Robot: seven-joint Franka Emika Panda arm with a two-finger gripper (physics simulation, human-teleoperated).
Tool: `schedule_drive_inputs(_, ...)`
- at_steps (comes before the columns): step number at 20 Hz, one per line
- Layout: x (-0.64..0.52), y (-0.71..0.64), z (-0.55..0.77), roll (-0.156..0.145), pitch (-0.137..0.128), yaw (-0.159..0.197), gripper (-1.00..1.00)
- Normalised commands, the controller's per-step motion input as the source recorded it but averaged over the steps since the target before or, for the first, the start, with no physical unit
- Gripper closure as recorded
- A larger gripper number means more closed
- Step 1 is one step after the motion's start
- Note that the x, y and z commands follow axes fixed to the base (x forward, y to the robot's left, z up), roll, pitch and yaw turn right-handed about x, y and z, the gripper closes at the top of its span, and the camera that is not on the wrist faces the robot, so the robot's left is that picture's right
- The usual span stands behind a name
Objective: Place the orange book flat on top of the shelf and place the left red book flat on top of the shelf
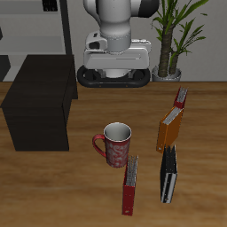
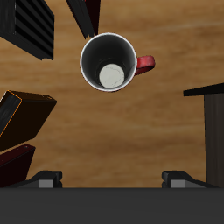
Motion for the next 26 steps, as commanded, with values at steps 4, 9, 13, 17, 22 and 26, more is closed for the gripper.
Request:
schedule_drive_inputs(4, -0.02, 0.0, 0.01, -0.009, 0.001, -0.024, -1.0)
schedule_drive_inputs(9, -0.04, 0.15, 0.01, -0.009, -0.025, -0.043, -1.0)
schedule_drive_inputs(13, -0.01, 0.36, -0.03, -0.036, -0.065, -0.026, -1.0)
schedule_drive_inputs(17, 0.04, 0.72, -0.09, 0.03, -0.067, -0.09, -1.0)
schedule_drive_inputs(22, 0.06, 0.59, -0.16, 0.074, -0.036, -0.034, -1.0)
schedule_drive_inputs(26, 0.19, 0.66, -0.33, 0.06, 0.003, -0.038, -1.0)
